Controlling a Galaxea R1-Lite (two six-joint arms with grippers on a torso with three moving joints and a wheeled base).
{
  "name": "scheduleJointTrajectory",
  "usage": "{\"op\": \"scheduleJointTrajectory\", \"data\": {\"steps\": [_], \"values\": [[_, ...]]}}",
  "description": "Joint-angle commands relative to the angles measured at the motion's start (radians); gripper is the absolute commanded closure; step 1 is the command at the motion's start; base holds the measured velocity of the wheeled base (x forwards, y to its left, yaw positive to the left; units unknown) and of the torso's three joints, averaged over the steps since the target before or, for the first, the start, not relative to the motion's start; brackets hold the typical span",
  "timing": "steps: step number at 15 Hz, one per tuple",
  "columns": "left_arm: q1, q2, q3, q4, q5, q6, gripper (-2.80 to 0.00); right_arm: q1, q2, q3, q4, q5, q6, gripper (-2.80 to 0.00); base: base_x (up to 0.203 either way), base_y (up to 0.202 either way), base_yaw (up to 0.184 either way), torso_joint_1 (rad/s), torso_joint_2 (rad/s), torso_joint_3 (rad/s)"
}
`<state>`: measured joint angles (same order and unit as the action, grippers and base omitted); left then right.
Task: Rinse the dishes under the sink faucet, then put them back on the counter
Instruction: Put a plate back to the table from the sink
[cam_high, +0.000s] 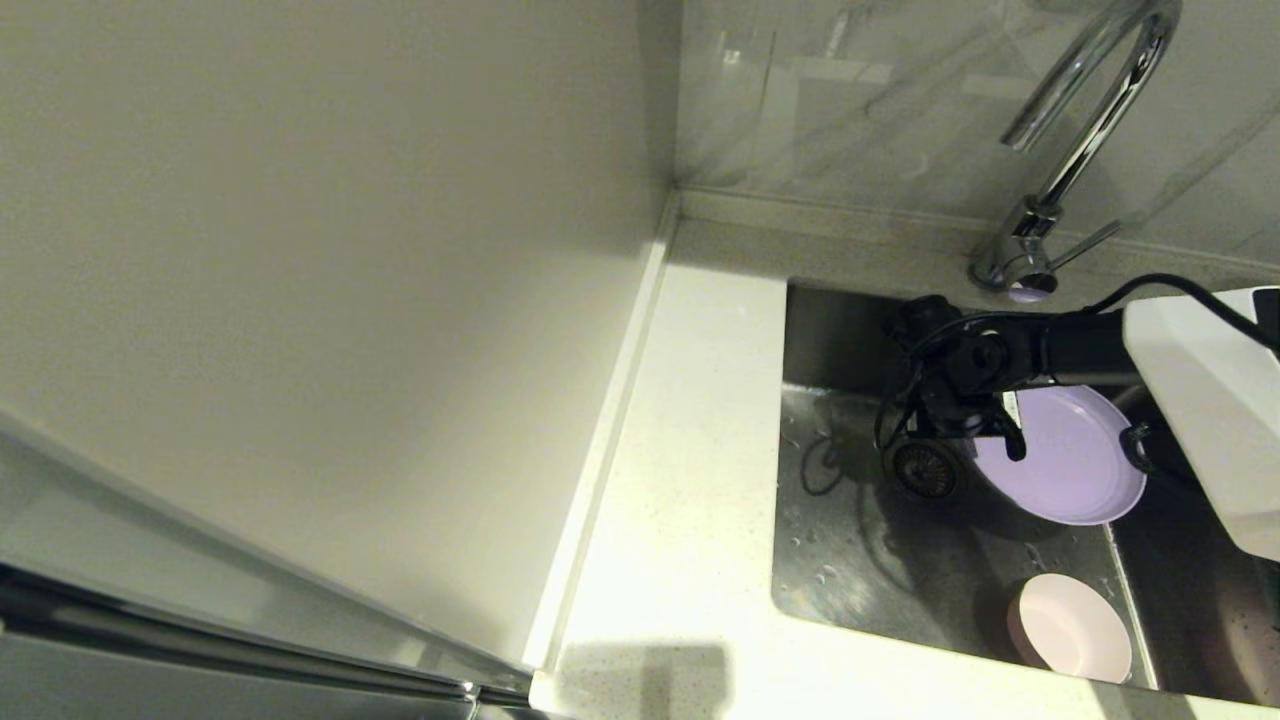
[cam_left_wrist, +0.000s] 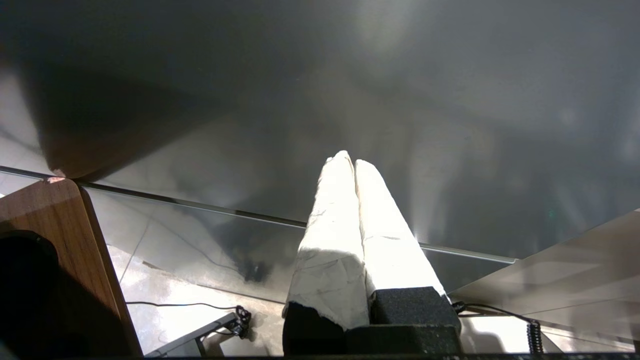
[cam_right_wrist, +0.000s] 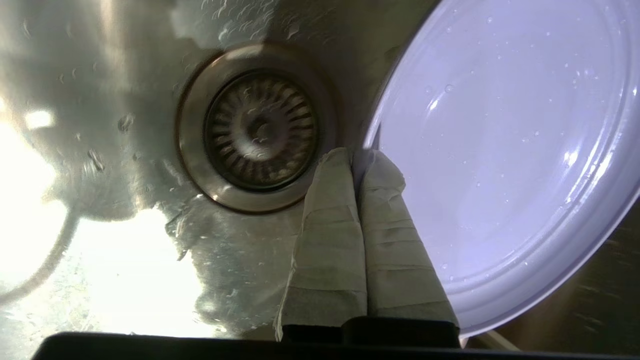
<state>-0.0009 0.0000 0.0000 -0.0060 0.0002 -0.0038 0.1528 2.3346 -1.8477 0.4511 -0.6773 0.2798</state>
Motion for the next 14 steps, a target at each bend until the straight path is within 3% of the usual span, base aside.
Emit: {"op": "scheduleJointTrajectory", "data": {"steps": [1, 7, 14], "values": [[0.001, 0.000, 0.003, 0.000, 0.000, -0.001, 0.00, -0.002, -0.078, 0.006, 0.001, -0.011, 0.000, 0.00, 0.000, 0.000, 0.000, 0.000, 0.00, 0.000], [0.000, 0.000, 0.003, -0.001, 0.000, -0.001, 0.00, -0.042, -0.126, -0.055, 0.002, -0.050, -0.011, 0.00, 0.000, 0.000, 0.000, 0.000, 0.00, 0.000], [0.001, 0.000, 0.003, -0.002, 0.000, -0.001, 0.00, -0.196, -0.118, -0.120, -0.002, -0.078, -0.088, 0.00, 0.000, 0.000, 0.000, 0.000, 0.00, 0.000]]}}
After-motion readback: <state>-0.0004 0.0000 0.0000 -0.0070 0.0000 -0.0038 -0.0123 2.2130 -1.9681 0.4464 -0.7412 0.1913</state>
